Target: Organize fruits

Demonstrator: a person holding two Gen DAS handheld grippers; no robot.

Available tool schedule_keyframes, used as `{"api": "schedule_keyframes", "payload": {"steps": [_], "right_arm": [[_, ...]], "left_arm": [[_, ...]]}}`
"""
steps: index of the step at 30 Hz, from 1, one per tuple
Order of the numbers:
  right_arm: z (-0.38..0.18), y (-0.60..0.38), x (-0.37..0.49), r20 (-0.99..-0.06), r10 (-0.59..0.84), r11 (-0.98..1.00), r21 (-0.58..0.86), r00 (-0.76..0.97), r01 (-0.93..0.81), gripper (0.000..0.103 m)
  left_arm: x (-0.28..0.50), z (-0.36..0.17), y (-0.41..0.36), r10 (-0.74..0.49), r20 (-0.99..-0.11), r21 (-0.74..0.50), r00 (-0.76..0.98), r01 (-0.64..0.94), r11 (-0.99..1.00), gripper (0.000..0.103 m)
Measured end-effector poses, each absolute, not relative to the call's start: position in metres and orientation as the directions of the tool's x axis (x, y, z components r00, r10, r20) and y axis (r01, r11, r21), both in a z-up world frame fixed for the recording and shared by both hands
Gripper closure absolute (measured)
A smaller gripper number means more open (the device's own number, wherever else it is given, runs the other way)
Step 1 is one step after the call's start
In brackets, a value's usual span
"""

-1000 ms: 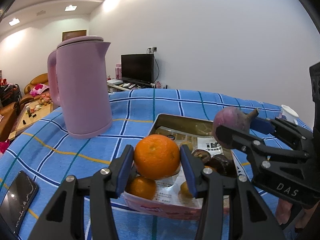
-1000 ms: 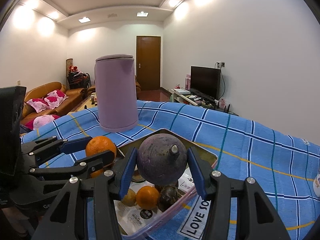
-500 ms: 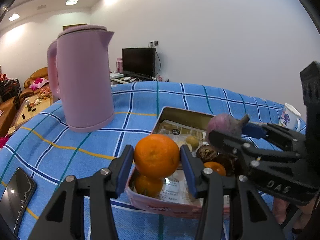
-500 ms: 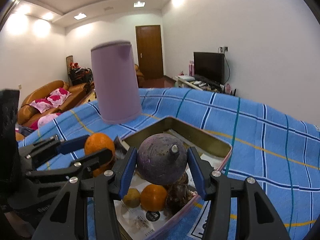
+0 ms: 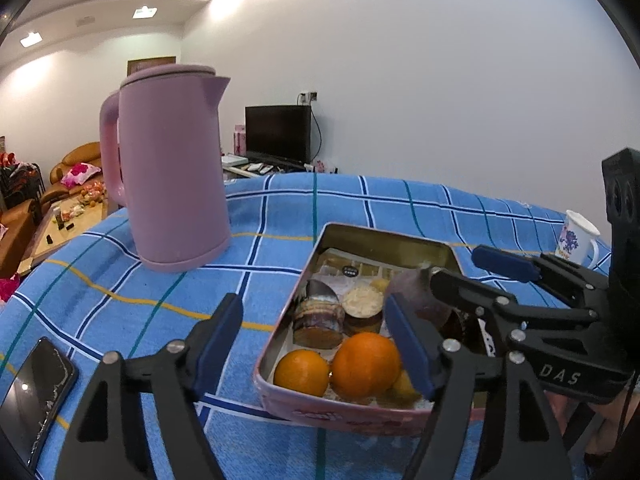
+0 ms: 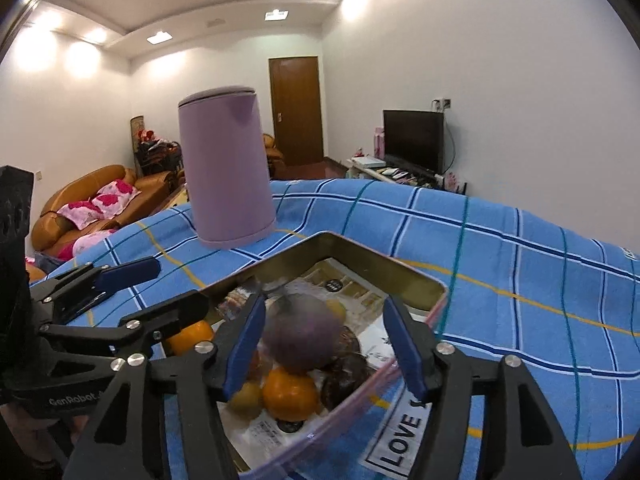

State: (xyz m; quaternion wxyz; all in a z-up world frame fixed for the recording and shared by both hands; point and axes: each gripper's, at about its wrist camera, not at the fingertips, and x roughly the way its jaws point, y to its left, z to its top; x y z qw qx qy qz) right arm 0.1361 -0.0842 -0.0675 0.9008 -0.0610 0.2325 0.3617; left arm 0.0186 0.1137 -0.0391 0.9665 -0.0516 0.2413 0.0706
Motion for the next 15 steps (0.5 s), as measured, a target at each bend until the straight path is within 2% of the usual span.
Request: {"api": "schedule_keyframes", "payload": {"steps": [4, 8, 15], "right_arm": [[-0.064, -0.096, 0.131, -0.433, 0.615, 0.747, 0.054, 0.659, -0.662, 0.037], [-0.059, -0.107, 0.124, -0.392, 0.573, 0.785, 0.012, 0.720, -0.619, 0.033], [-0.057, -0.119, 0.123, -0.369, 0.539, 0.816, 0.007, 0.757, -0.578, 0.032]], "left_arm": [[0.014, -0.036, 0.111, 0.114, -0.448, -0.072, 0.887, -0.163, 0.984, 0.026], [0.008, -0.033, 0.109, 0.124, -0.421, -0.079, 0.899, -0.172, 0.982, 0.018], [0.006, -0.033, 0.106, 0.135, -0.404, -0.073, 0.905, -0.179, 0.981, 0.015]]}}
